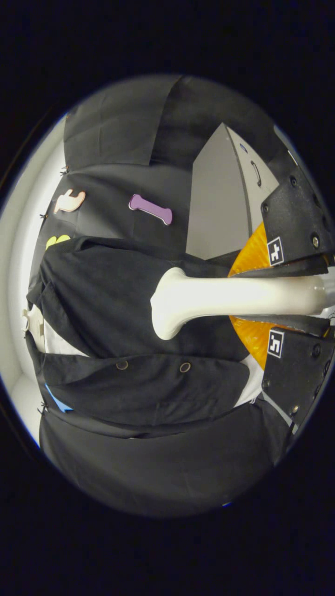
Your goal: Iron the clothes twice with a garment steamer, once on the left side and once on the right side.
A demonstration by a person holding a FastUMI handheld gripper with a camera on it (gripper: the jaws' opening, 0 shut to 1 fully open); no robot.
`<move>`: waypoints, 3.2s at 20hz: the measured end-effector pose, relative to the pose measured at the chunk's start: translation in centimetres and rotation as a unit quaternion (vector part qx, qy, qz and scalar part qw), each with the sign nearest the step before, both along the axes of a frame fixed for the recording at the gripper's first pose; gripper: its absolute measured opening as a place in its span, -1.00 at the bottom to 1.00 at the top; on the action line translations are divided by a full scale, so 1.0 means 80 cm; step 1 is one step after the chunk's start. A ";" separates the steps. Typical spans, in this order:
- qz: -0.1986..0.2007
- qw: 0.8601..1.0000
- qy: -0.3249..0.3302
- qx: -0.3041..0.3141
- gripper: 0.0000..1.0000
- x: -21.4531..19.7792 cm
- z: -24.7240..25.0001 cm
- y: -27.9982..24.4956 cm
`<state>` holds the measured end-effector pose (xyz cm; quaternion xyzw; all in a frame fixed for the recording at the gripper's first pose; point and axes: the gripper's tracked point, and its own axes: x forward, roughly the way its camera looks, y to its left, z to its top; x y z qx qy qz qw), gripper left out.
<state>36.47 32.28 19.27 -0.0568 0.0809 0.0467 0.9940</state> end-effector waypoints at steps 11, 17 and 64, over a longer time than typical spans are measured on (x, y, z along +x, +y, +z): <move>-0.003 1.000 0.012 -0.014 -0.27 0.005 -0.050 0.011; -0.006 0.999 0.046 -0.013 -0.27 0.007 -0.102 0.009; 0.044 0.989 -0.135 0.037 -0.27 -0.054 0.281 0.194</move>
